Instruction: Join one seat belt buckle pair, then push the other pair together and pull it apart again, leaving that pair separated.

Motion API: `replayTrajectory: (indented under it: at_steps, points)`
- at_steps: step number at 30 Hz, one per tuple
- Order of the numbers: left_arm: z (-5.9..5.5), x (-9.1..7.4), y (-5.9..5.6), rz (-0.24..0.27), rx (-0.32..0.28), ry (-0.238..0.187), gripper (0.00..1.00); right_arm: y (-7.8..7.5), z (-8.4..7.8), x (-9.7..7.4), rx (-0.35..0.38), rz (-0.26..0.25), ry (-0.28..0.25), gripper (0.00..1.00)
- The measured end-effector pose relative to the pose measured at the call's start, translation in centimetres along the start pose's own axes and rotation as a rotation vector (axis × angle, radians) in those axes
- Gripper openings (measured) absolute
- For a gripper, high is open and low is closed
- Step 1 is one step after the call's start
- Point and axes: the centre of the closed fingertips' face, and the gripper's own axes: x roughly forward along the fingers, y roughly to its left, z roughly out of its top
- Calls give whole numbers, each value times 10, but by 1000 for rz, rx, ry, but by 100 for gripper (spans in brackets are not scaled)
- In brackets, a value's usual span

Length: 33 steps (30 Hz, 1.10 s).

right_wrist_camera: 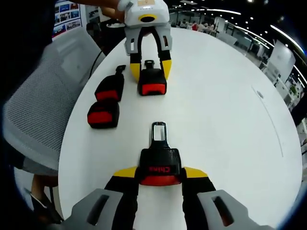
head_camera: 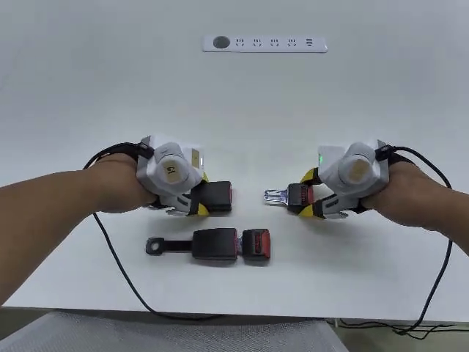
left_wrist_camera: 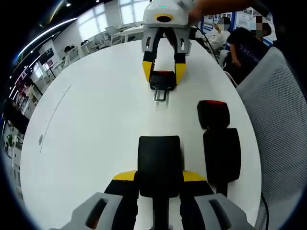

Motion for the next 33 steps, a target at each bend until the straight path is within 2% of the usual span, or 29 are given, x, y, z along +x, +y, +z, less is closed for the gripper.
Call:
replayTrajectory:
  at_steps: [7,12,19,22,23,25,26,29,30,33]
  points:
    - [1,-1,-1,10,0,-9,33,-7,-19,-10,11,14,26,32]
    - [3,-2,-3,33,10,-7,33,-4,-17,-9,4,20,37,33]
    - [3,0,-2,2,5,-4,34,-4,-17,-9,5,22,43,33]
    - [5,-1,-1,9,8,7,37,-6,-19,-8,39,16,47,35]
    - [5,-2,0,12,6,7,41,-6,-19,-8,41,7,41,36]
    - [4,-3,-3,0,-18,-8,45,-5,-19,-9,55,1,36,39]
    - [2,-5,-1,7,-21,-13,45,-7,-17,-12,71,-20,22,40]
    - [1,-14,6,45,-56,-42,48,-8,-12,-18,92,-52,-4,45]
    - [5,-21,5,53,-70,-54,48,-7,-8,-21,115,-59,-22,46]
    - [5,-33,7,96,-96,-82,48,-1,1,-33,126,-83,-46,48]
